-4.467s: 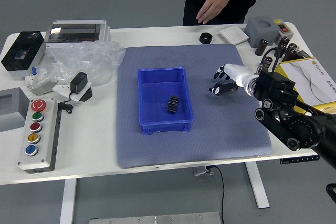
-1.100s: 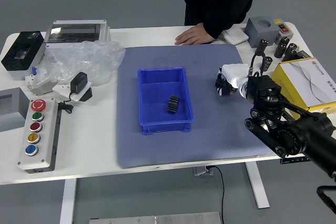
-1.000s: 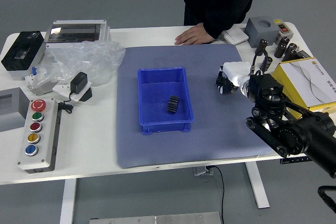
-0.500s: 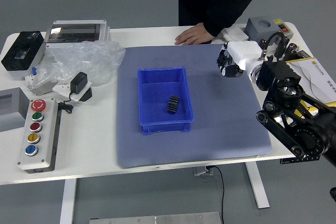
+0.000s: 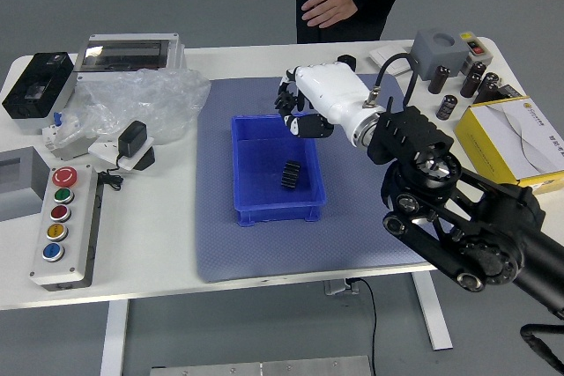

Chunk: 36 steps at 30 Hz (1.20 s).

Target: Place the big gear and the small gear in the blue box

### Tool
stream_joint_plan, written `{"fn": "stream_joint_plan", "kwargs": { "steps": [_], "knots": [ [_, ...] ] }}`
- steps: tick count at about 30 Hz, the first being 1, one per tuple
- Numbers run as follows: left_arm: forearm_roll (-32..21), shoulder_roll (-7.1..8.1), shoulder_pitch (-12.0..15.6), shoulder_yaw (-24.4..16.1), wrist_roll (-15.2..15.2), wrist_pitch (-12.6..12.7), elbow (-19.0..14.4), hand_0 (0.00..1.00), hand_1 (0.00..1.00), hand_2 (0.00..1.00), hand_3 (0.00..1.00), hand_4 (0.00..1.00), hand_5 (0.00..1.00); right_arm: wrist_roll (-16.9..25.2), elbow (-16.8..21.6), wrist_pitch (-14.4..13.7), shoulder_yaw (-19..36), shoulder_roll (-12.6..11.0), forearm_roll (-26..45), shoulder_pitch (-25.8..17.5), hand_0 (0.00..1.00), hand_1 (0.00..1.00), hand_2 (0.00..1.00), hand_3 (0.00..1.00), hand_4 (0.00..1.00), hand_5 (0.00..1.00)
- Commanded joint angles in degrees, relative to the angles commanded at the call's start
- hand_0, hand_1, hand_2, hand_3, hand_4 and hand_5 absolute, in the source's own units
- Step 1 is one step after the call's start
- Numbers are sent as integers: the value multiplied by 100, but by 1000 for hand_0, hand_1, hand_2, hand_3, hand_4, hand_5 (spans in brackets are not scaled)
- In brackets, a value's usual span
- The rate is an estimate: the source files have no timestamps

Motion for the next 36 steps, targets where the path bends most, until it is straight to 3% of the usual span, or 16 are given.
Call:
{"fn": "stream_joint_plan", "kwargs": {
  "steps": [4, 9, 10, 15, 16, 21, 22, 30, 36],
  "knots": [
    [7, 2, 2, 1, 9, 4, 0, 804, 831, 821, 849, 680, 254, 19, -114, -31, -184, 171, 101, -22, 413, 419, 447, 588, 508, 175],
    [7, -6, 10, 12, 17, 7, 0, 804, 831, 821, 849, 680, 254, -6, -243, 10, -259, 205, 243, -76, 413, 419, 447, 588, 508, 175],
    [9, -7, 9, 14, 17, 7, 0, 804, 831, 821, 849, 680, 255, -21, -261, 28, -248, 205, 265, -81, 394, 450, 482, 655, 665, 386],
    [15, -2, 3, 19, 17, 7, 0, 804, 831, 821, 849, 680, 255, -90, -349, 152, -152, 192, 343, -106, 394, 450, 482, 655, 665, 386],
    [16, 0, 4, 20, 18, 8, 0, 804, 831, 821, 848, 681, 254, -98, -362, 173, -138, 189, 354, -108, 434, 479, 559, 915, 746, 479],
    [22, 8, 1, 30, 22, 9, 0, 804, 831, 821, 848, 681, 254, -139, -436, 281, -56, 174, 417, -115, 434, 479, 559, 915, 746, 479],
    [23, 8, -1, 32, 21, 8, 0, 804, 831, 821, 848, 680, 252, -143, -445, 293, -47, 170, 429, -116, 455, 501, 612, 987, 798, 547],
    [30, 18, -9, 56, 22, 9, 0, 804, 831, 821, 848, 679, 255, -141, -441, 298, 77, 68, 486, -150, 458, 502, 615, 986, 821, 574],
    [31, 40, -12, 82, 23, 10, 0, 804, 831, 821, 848, 679, 254, 95, -372, 19, 477, -275, 725, -374, 517, 543, 656, 955, 814, 580]
  ]
}}
